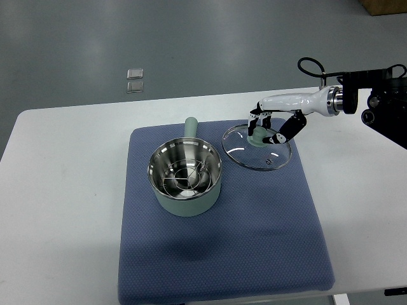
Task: Open lid and place right of pot
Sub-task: 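Carry the glass lid away from the pot and lower it onto the mat, then open the right hand to release the lid and withdraw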
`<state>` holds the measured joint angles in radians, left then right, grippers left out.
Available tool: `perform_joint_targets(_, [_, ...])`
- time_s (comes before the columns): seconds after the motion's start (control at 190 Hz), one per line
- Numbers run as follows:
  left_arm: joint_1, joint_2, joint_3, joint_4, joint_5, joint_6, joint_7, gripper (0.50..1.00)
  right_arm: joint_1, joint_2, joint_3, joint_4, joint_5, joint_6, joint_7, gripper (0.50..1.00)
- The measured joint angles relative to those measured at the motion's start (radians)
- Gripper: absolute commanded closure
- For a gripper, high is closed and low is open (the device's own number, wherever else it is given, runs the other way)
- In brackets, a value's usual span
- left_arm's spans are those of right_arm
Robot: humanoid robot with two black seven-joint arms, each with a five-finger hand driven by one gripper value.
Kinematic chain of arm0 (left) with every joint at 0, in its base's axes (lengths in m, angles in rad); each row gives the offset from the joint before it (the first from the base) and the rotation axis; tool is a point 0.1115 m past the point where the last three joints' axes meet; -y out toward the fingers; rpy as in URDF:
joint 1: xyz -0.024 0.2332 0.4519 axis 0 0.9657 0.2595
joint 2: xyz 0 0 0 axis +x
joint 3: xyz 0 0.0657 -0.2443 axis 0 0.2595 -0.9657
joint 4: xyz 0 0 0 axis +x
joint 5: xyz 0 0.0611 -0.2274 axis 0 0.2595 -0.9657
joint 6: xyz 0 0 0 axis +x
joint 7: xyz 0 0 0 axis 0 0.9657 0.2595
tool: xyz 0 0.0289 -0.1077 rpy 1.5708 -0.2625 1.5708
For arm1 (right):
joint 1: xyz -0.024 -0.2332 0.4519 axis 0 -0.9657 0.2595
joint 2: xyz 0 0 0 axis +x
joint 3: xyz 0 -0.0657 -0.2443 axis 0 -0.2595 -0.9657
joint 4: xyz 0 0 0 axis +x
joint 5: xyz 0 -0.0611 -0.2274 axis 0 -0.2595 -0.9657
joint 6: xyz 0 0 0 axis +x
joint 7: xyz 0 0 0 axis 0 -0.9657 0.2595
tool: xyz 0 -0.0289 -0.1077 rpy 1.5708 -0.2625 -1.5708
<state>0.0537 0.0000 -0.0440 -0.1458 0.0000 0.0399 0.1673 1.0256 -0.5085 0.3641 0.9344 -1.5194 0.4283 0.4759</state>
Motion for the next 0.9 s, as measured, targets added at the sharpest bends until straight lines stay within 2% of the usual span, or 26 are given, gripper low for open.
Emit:
perform_joint_targets(0.058, [0.0,0.0,0.0,0.0,0.0,0.0,0.0,0.5,-0.012,0.002,-0.003,-0.001,0.001,-0.003,0.003,1.0])
perform_joint_targets(0.142, [0.0,0.0,0.0,0.0,0.0,0.0,0.0,0.5,-0.029,0.008,-0.005,-0.007,0.0,-0.012,0.005,0.938])
perform_joint_targets(0.185, [0.0,0.0,0.0,0.0,0.0,0.0,0.0,0.5,-0.035,0.011,-0.006,-0.012,0.0,-0.019,0.005,0.865])
perform_joint_targets(0.19, [0.0,0.0,0.0,0.0,0.0,0.0,0.0,0.5,-0.035,0.012,-0.006,-0.012,0.0,-0.02,0.005,0.838])
perform_joint_targets(0.195, [0.0,0.0,0.0,0.0,0.0,0.0,0.0,0.5,-0.036,0.012,-0.006,-0.013,0.0,-0.021,0.005,0.838])
perform_joint_targets(0.2, [0.0,0.0,0.0,0.0,0.0,0.0,0.0,0.5,-0.036,0.012,-0.006,-0.014,0.0,-0.022,0.005,0.81])
perform_joint_targets(0.206, [0.0,0.0,0.0,0.0,0.0,0.0,0.0,0.5,-0.036,0.013,-0.006,-0.014,0.0,-0.022,0.006,0.81])
perform_joint_targets(0.211, [0.0,0.0,0.0,0.0,0.0,0.0,0.0,0.5,-0.037,0.013,-0.006,-0.015,0.0,-0.023,0.006,0.775])
perform_joint_targets(0.216, [0.0,0.0,0.0,0.0,0.0,0.0,0.0,0.5,-0.037,0.013,-0.006,-0.015,0.0,-0.024,0.006,0.775])
perform_joint_targets(0.221, [0.0,0.0,0.0,0.0,0.0,0.0,0.0,0.5,-0.038,0.013,-0.006,-0.016,0.0,-0.025,0.006,0.738])
perform_joint_targets(0.232, [0.0,0.0,0.0,0.0,0.0,0.0,0.0,0.5,-0.039,0.014,-0.006,-0.018,0.0,-0.028,0.006,0.738])
perform_joint_targets(0.237, [0.0,0.0,0.0,0.0,0.0,0.0,0.0,0.5,-0.039,0.014,-0.006,-0.018,0.0,-0.029,0.006,0.7])
perform_joint_targets(0.243, [0.0,0.0,0.0,0.0,0.0,0.0,0.0,0.5,-0.04,0.015,-0.006,-0.019,0.0,-0.03,0.006,0.699])
perform_joint_targets(0.248, [0.0,0.0,0.0,0.0,0.0,0.0,0.0,0.5,-0.04,0.015,-0.006,-0.019,0.001,-0.031,0.006,0.667])
perform_joint_targets(0.253, [0.0,0.0,0.0,0.0,0.0,0.0,0.0,0.5,-0.04,0.015,-0.006,-0.02,0.001,-0.032,0.006,0.666])
perform_joint_targets(0.258, [0.0,0.0,0.0,0.0,0.0,0.0,0.0,0.5,-0.041,0.015,-0.006,-0.02,0.001,-0.033,0.006,0.638])
perform_joint_targets(0.274, [0.0,0.0,0.0,0.0,0.0,0.0,0.0,0.5,-0.042,0.016,-0.006,-0.022,0.001,-0.037,0.006,0.615])
perform_joint_targets(0.279, [0.0,0.0,0.0,0.0,0.0,0.0,0.0,0.5,-0.042,0.016,-0.006,-0.022,0.001,-0.038,0.006,0.589])
perform_joint_targets(0.29, [0.0,0.0,0.0,0.0,0.0,0.0,0.0,0.5,-0.043,0.017,-0.006,-0.023,0.001,-0.04,0.006,0.571])
perform_joint_targets(0.411, [0.0,0.0,0.001,0.0,0.0,0.0,0.0,0.5,-0.05,0.019,-0.005,-0.026,0.012,-0.06,0.004,0.564])
perform_joint_targets(0.68, [0.0,0.0,0.0,0.0,0.0,0.0,0.0,0.5,-0.053,0.022,0.008,-0.038,0.108,-0.055,-0.011,0.566])
perform_joint_targets(0.828, [0.0,0.0,0.0,0.0,0.0,0.0,0.0,0.5,-0.058,0.032,0.01,-0.073,0.316,-0.051,-0.019,0.566])
perform_joint_targets(0.902, [0.0,0.0,0.0,0.0,0.0,0.0,0.0,0.5,-0.067,0.044,0.009,-0.095,0.502,-0.049,-0.061,0.566])
